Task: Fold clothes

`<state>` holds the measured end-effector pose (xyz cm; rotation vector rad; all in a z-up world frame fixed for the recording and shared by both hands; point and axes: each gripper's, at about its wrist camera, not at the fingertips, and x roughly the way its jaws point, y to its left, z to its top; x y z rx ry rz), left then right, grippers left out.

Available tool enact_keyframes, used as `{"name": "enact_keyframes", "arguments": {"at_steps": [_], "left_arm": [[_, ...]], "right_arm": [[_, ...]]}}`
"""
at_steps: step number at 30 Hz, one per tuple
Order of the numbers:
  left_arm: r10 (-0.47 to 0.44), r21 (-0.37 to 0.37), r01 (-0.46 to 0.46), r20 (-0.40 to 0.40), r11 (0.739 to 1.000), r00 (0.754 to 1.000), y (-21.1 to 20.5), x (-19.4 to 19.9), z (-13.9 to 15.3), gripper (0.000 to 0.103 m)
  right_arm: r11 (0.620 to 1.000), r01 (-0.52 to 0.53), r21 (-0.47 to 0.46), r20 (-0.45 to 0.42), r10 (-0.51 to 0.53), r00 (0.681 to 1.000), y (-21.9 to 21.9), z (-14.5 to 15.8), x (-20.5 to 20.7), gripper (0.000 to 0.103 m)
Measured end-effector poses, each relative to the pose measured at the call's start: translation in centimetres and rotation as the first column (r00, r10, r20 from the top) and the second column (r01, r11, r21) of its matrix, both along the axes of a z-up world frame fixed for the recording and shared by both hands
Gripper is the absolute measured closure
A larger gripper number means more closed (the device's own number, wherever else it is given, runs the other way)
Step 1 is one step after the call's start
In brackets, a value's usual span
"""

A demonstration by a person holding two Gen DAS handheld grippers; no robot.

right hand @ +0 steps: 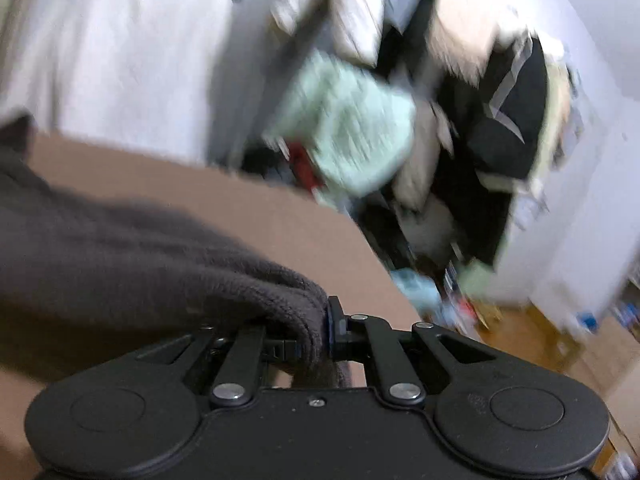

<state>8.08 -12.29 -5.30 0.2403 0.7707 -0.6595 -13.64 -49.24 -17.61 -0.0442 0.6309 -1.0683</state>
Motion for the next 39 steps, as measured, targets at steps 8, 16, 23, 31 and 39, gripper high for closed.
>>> {"name": "enact_keyframes", "arguments": {"at_steps": [8,16,23,31,39], "left_arm": [[-0.118,0.113,0.139,-0.178,0.984,0.977,-0.5,0.2,-1.8,0.07],[0.036,0.017,-0.036,-0.035,0.999,0.999,3.7,4.0,4.4,0.058],[0.169,0.09,-0.15,-0.252,0.985,0.953,-0.9,16.0,0.1,0.058],[0.129,-0.029,-0.161,-0.463,0.987,0.877,-3.7,23.0,-6.6,0.058],[0.172,-0.183,-0.229,-0.282,0.956,0.944,-1.9,25.4,-7.7,0.039]], "right_arm": [[0.985,0.169,0.034,-0.121,-0.163,0.979,0.9,-1.9,0.5,0.08],[0.991,0.126,0.054,-0.009,-0.125,0.992,4.6,2.7,4.2,0.044],[0.959,-0.211,0.189,0.102,0.194,0.976,6.9,5.8,10.9,0.043],[0.73,-0.57,0.377,0.095,0.582,0.807,9.1,5.7,21.2,0.044],[0.7,-0.606,0.377,-0.014,0.659,0.752,4.0,9.8,26.3,0.042]]}}
